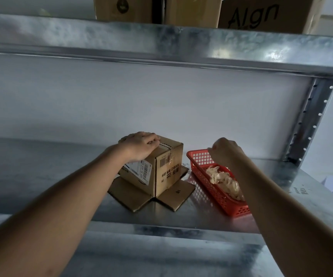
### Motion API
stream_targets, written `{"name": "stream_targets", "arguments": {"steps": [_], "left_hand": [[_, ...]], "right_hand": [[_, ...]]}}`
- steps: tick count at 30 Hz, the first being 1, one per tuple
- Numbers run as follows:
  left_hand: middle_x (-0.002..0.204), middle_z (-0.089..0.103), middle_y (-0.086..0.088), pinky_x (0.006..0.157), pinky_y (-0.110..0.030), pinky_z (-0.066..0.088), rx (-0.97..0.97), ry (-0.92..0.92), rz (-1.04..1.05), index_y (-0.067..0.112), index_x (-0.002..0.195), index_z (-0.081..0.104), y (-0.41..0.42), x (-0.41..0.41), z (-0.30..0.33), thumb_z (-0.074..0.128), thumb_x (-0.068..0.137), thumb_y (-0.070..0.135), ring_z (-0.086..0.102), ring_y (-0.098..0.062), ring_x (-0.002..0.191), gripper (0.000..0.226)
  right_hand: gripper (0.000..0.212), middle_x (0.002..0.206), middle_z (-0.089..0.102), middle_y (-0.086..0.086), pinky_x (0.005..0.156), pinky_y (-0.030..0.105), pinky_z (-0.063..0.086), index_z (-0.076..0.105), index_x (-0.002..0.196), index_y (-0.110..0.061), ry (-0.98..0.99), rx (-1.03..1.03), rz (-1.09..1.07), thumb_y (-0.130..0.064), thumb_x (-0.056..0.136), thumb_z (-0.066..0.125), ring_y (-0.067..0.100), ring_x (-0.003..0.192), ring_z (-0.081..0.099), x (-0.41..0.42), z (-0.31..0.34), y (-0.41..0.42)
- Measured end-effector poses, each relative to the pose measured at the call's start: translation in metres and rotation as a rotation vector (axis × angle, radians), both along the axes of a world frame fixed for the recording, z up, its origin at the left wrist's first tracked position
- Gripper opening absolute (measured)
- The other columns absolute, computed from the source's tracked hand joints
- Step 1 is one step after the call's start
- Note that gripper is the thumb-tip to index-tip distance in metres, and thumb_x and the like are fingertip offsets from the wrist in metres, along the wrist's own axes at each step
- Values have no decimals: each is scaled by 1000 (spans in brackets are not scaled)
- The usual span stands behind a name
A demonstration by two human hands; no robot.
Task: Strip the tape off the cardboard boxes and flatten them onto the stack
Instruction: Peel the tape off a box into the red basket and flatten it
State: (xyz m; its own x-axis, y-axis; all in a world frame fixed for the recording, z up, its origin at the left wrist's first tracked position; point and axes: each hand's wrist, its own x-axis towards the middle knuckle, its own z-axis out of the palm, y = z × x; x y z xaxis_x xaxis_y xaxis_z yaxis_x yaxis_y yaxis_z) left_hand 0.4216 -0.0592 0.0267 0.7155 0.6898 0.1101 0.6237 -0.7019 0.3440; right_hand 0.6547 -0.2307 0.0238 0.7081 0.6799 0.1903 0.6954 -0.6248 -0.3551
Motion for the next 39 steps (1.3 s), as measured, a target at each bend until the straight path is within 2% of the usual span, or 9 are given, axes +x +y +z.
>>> {"name": "stream_targets", "arguments": {"steps": [5, 8, 16, 19, 23, 26, 30, 33, 39], "left_hand": [[158, 41, 13, 117, -56, 27, 37, -43, -40, 53, 142, 46, 7, -1, -6, 26, 105, 61, 34, -23, 147, 43], [156, 44, 13, 117, -53, 26, 69, -83, -50, 52, 141, 50, 9, -5, -10, 28, 105, 60, 35, -20, 146, 43], [157, 42, 15, 119, -49, 23, 52, -112, -32, 52, 141, 50, 5, -4, -11, 29, 106, 55, 33, -19, 148, 40], [161, 36, 19, 123, -46, 18, 52, -107, -48, 55, 143, 46, 2, -9, -12, 27, 105, 60, 26, -15, 152, 42], [164, 28, 16, 124, -49, 15, -5, -39, -72, 57, 147, 41, -6, -18, -4, 35, 77, 98, 20, -20, 155, 81], [169, 17, 16, 125, -52, 14, -46, 9, -104, 59, 151, 34, -11, -25, 2, 51, 62, 102, 12, -20, 158, 100], [169, 16, 17, 125, -49, 15, -119, 2, -165, 63, 147, 37, -5, -31, 4, 65, 58, 92, 11, -18, 158, 98], [170, 15, 17, 124, -47, 14, -146, 2, -187, 63, 146, 38, -4, -31, 5, 69, 62, 86, 10, -17, 158, 93], [170, 13, 18, 125, -53, 13, -134, 24, -174, 65, 146, 36, -3, -27, 3, 61, 57, 93, 8, -17, 158, 96]], "right_hand": [[30, 127, 70, -4, 87, 26, 50, 68, 130, -23, 38, 201, 469, -34, 106, 54, 14, 112, 64, -56, 9, 21], [34, 112, 72, -10, 72, 20, 47, 70, 129, -30, 26, 201, 555, -47, 102, 58, 12, 104, 65, -80, 9, 28], [34, 125, 69, 6, 89, 27, 51, 71, 126, -13, -52, 495, 323, -35, 100, 65, 21, 113, 64, -102, -25, 28], [24, 124, 65, 3, 96, 29, 47, 64, 124, -14, 128, 682, 144, -27, 106, 53, 17, 113, 59, -129, -53, 30], [22, 126, 63, -3, 95, 29, 49, 65, 123, -20, 227, 818, 133, -20, 105, 51, 8, 109, 55, -154, -77, 30], [35, 128, 56, -10, 103, 28, 50, 66, 135, -16, 285, 925, 95, -10, 100, 62, 1, 115, 49, -157, -86, 24], [28, 111, 59, -16, 88, 32, 61, 75, 122, -14, 207, 1066, 101, -6, 95, 71, -3, 105, 59, -156, -91, 21], [25, 108, 65, -10, 86, 14, 54, 77, 119, -14, 158, 1103, 90, -7, 95, 72, -22, 102, 52, -159, -89, 21], [18, 101, 66, -13, 80, 19, 56, 79, 110, -20, 225, 1102, 61, -14, 93, 75, 4, 93, 67, -159, -84, 22]]}}
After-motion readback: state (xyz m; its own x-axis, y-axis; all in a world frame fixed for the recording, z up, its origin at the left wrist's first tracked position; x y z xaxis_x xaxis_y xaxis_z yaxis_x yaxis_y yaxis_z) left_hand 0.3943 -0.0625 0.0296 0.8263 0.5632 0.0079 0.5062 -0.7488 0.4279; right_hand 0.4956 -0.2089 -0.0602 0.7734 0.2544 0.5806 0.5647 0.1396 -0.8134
